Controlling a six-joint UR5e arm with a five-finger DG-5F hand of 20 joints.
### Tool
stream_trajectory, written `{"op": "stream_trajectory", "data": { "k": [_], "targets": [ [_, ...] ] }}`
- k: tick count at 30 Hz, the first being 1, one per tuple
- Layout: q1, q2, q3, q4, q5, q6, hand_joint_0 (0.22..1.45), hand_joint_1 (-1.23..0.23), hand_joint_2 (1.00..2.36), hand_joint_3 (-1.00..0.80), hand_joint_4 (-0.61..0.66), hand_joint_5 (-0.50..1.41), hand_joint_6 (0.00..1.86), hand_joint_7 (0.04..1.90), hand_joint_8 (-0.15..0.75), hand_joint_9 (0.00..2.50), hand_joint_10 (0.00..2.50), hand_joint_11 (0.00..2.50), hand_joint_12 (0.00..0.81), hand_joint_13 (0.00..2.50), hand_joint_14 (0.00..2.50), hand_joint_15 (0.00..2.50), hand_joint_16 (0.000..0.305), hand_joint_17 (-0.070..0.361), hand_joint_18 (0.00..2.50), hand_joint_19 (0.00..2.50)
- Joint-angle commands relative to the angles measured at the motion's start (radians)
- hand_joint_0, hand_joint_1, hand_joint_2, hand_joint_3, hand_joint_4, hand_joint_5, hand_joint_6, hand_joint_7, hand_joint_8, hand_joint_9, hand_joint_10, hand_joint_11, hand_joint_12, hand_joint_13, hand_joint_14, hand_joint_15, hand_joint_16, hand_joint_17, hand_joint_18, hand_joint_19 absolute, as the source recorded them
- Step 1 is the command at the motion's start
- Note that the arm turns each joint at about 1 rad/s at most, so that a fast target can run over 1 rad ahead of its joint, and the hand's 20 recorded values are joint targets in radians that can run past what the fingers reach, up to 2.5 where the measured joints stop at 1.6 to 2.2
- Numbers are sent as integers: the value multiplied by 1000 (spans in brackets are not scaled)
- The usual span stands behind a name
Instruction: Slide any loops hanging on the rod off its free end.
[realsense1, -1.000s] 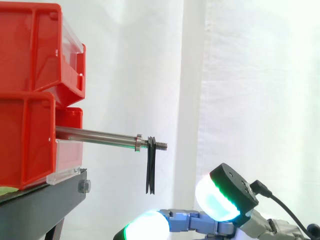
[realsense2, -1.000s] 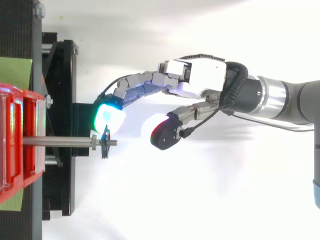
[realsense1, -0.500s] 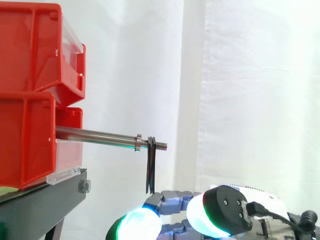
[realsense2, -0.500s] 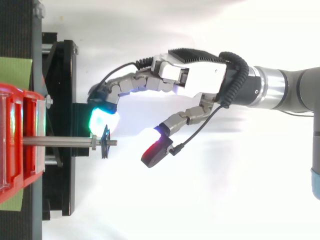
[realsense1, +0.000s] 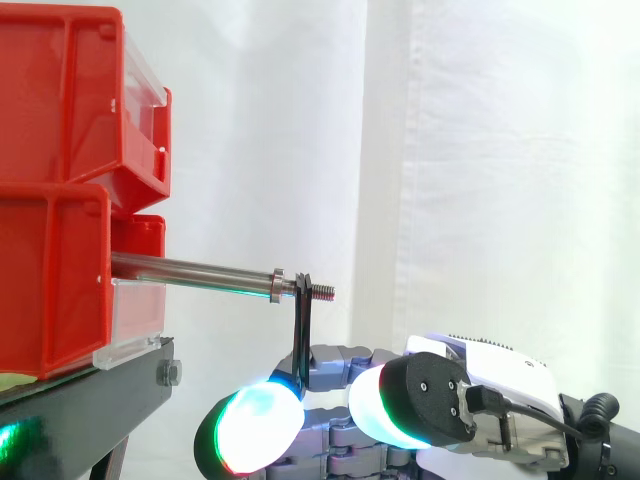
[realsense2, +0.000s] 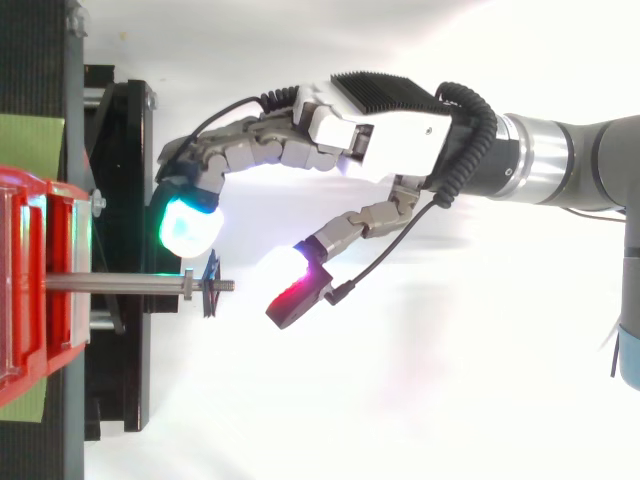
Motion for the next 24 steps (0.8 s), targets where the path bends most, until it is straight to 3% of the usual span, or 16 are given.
{"op": "stream_trajectory", "data": {
  "k": [1,24],
  "targets": [
    [2,1,3,3,0,-5,536,-650,1008,-404,278,-169,503,992,262,559,10,258,354,445,5,139,56,127,492,281],
    [8,1,37,-10,0,-5,537,-648,1008,-403,276,-166,503,1007,260,564,10,269,352,448,5,130,57,127,505,288]
  ]
}}
